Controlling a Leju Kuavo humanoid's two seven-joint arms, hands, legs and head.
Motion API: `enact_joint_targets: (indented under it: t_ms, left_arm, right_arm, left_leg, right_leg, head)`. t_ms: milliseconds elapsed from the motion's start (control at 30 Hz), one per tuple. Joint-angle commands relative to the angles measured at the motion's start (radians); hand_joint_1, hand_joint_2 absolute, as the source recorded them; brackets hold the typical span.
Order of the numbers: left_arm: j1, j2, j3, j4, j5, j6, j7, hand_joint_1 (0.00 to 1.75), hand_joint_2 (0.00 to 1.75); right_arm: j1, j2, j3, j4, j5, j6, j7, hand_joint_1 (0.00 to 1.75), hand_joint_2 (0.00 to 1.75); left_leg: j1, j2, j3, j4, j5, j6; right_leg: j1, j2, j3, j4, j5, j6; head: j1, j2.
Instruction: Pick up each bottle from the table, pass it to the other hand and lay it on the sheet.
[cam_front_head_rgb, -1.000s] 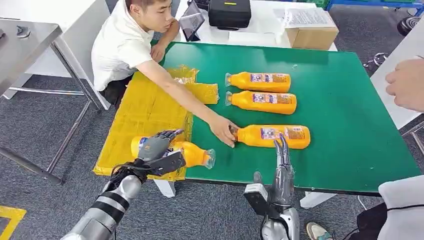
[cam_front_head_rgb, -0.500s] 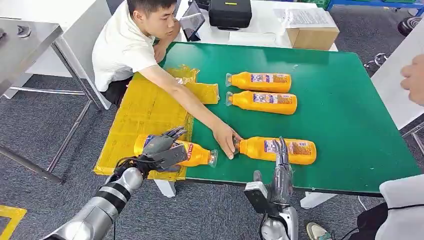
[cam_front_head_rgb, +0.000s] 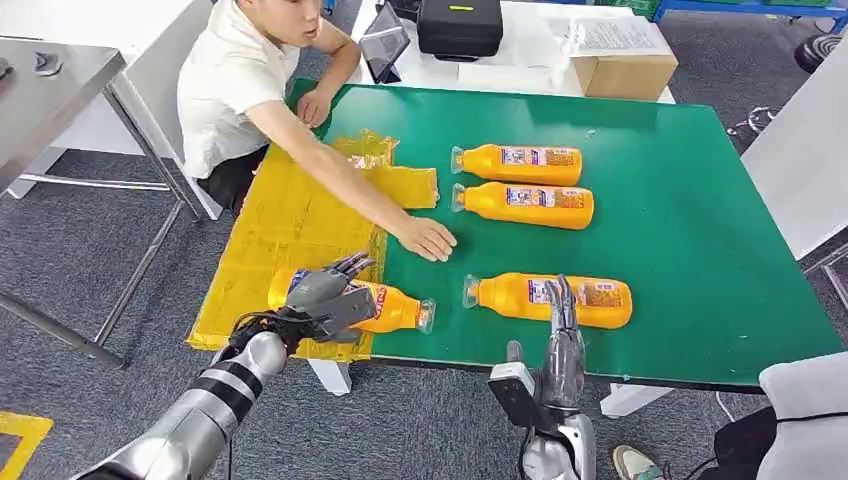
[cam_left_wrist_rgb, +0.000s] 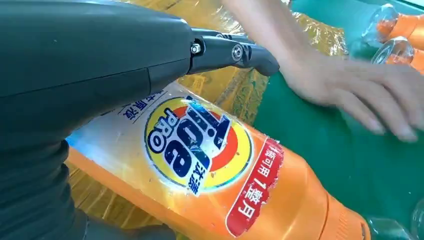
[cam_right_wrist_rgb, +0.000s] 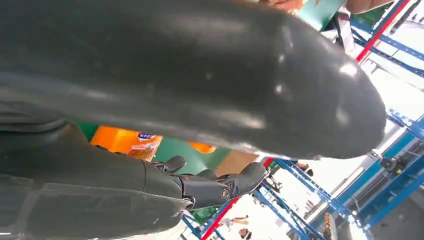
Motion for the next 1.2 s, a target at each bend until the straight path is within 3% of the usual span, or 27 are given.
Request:
enact_joint_targets:
  t_ms: [33,167,300,500,533,667,767,800,867,933,967,1033,1100,1200]
  left_arm:
    - [0.076,-0.011,0.012,-0.047,0.134,-0.020,-0.115,0.00,1.75]
    - [0.164,-0.030,0.058,-0.228,0.366,-0.185,-0.176,0.00,1.75]
    - [0.258,0.019,-0.010,-0.475,0.587,-0.290,-0.131,0.00,1.75]
    - [0.284,-0.004,-0.057,-0.571,0.671,-0.234,-0.162,0.00,1.75]
    - [0.287,-0.007,-0.062,-0.578,0.710,-0.247,-0.161,0.00,1.75]
    - [0.296,-0.004,-0.094,-0.631,0.740,-0.242,-0.177,0.00,1.75]
    - [0.318,-0.019,-0.115,-0.713,0.715,-0.154,-0.238,0.00,1.75]
    - [0.322,-0.022,-0.124,-0.735,0.708,-0.135,-0.243,0.00,1.75]
    - [0.340,-0.062,-0.129,-0.747,0.682,-0.050,-0.244,0.00,1.75]
    - [0.348,-0.121,-0.132,-0.659,0.727,0.015,-0.149,0.00,1.75]
    - [0.318,-0.144,-0.173,-0.549,0.714,0.066,-0.147,0.00,1.75]
    - [0.280,-0.182,-0.200,-0.427,0.771,0.066,-0.199,0.00,1.75]
    - [0.262,-0.177,-0.257,-0.406,0.793,0.064,-0.233,0.00,1.75]
    - [0.266,-0.172,-0.269,-0.420,0.798,0.074,-0.237,0.00,1.75]
  right_arm:
    - [-0.026,-0.017,-0.023,0.041,0.009,0.001,-0.001,0.00,0.00]
    - [-0.019,-0.021,-0.014,0.025,0.001,0.001,-0.001,0.00,0.00]
    - [-0.008,-0.013,-0.017,0.011,0.015,0.001,-0.001,0.00,0.00]
    - [0.010,-0.012,-0.038,-0.002,0.024,0.001,-0.001,0.00,0.00]
    - [0.012,-0.012,-0.041,-0.004,0.027,0.001,-0.001,0.00,1.75]
    - [0.018,-0.007,-0.057,-0.014,0.034,0.001,-0.001,0.00,1.75]
    - [0.028,0.003,-0.088,-0.037,0.097,0.001,-0.001,0.00,1.75]
    - [0.029,0.010,-0.112,-0.040,0.155,0.001,-0.001,0.00,1.75]
    - [0.027,0.060,-0.294,-0.082,0.549,0.001,-0.001,0.00,1.75]
    - [-0.003,0.038,-0.380,-0.072,0.697,0.001,0.023,0.00,1.75]
    - [-0.027,-0.023,-0.374,-0.077,0.802,0.001,0.114,0.00,1.75]
    - [-0.083,-0.109,-0.355,-0.037,0.825,0.001,0.192,0.00,1.75]
    - [-0.163,-0.209,-0.295,0.072,0.850,0.001,0.288,0.00,1.75]
    - [-0.186,-0.238,-0.273,0.108,0.843,0.001,0.312,0.00,1.75]
  left_leg:
    - [0.000,0.002,0.004,-0.002,-0.001,-0.001]
    - [0.000,0.001,0.002,-0.001,-0.001,-0.001]
    - [0.000,0.004,0.001,-0.001,-0.002,-0.001]
    - [0.000,0.000,-0.003,0.000,-0.002,-0.002]
    - [0.000,0.000,-0.004,0.000,-0.001,-0.001]
    - [0.000,0.001,-0.004,0.000,-0.002,-0.002]
    - [0.000,0.001,-0.006,0.000,-0.001,-0.001]
    - [0.000,0.001,-0.003,0.000,-0.002,-0.002]
    - [0.000,-0.001,-0.005,0.002,-0.003,-0.001]
    - [-0.001,-0.002,-0.006,0.000,-0.001,-0.001]
    - [-0.001,-0.002,-0.004,0.000,-0.002,-0.001]
    - [-0.001,-0.004,-0.004,-0.001,0.000,0.000]
    - [-0.002,-0.005,-0.005,-0.001,0.000,0.001]
    - [-0.004,-0.002,-0.006,0.000,0.001,0.002]
  right_leg:
    - [0.000,0.003,0.003,-0.001,0.000,-0.001]
    - [0.000,0.002,0.002,-0.001,0.000,-0.001]
    - [0.000,0.005,0.000,0.000,-0.001,-0.001]
    - [0.000,0.000,-0.004,0.000,-0.002,-0.002]
    - [0.000,0.000,-0.005,0.000,-0.001,-0.001]
    - [0.000,0.001,-0.005,0.000,-0.002,-0.001]
    - [0.000,0.000,-0.006,0.000,-0.001,-0.001]
    - [0.000,0.001,-0.004,0.000,-0.002,-0.001]
    - [0.000,-0.001,-0.005,0.001,-0.003,-0.001]
    - [0.000,-0.002,-0.006,0.000,-0.002,-0.001]
    - [0.000,-0.002,-0.004,0.000,-0.002,-0.001]
    - [-0.001,-0.004,-0.004,-0.002,-0.001,0.000]
    - [-0.002,-0.005,-0.003,-0.002,0.000,0.000]
    - [-0.004,-0.001,-0.005,-0.002,0.001,0.001]
  head:
    - [0.000,0.000]
    - [0.000,0.000]
    - [0.000,0.000]
    - [0.000,0.000]
    - [0.000,0.000]
    - [0.000,0.000]
    - [0.000,0.000]
    - [0.000,0.000]
    - [0.000,0.000]
    - [0.000,0.000]
    - [0.000,0.000]
    - [-0.001,0.000]
    - [0.000,0.000]
    - [0.000,0.000]
